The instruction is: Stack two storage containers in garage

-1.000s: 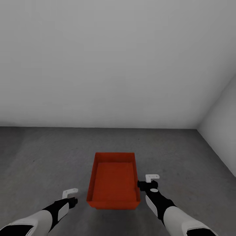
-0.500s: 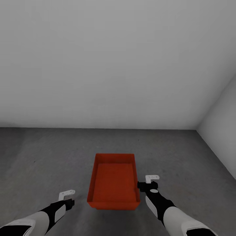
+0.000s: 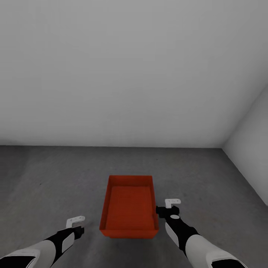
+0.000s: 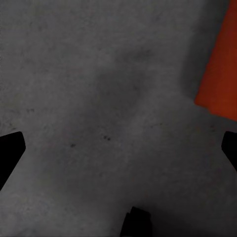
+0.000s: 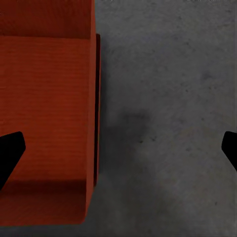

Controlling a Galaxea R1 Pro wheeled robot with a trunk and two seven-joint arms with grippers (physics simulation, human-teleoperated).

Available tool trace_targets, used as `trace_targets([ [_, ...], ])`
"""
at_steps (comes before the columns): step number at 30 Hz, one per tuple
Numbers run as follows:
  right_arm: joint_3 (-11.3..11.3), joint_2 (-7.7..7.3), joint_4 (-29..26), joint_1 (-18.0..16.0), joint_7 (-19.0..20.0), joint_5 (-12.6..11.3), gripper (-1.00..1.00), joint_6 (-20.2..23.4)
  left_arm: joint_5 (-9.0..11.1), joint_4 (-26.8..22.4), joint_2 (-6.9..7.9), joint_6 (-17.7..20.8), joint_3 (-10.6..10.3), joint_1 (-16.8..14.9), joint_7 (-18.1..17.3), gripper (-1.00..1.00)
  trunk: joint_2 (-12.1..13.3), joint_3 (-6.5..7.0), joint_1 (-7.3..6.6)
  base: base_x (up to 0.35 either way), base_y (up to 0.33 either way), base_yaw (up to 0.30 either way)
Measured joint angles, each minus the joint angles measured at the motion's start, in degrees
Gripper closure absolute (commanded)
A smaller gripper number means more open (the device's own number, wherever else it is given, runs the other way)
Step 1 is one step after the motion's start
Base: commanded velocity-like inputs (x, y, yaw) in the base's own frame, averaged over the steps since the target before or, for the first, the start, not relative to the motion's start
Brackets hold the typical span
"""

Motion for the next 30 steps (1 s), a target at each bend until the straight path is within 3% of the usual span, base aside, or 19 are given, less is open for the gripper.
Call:
trace_targets([
  [13,0.00,0.09,-0.01,0.00,-0.04,0.00,-1.00,-0.01,0.00,-0.03,0.02,-0.01,-0.01,0.00,0.21,-1.00,5.22,2.34,-2.86,0.000,0.000,0.000],
  [30,0.06,-0.12,1.37,0.05,-0.05,0.03,-1.00,0.11,0.00,0.00,-0.06,-0.01,-0.01,0.00,0.18,-1.00,5.23,2.34,-2.86,0.000,0.000,0.000],
])
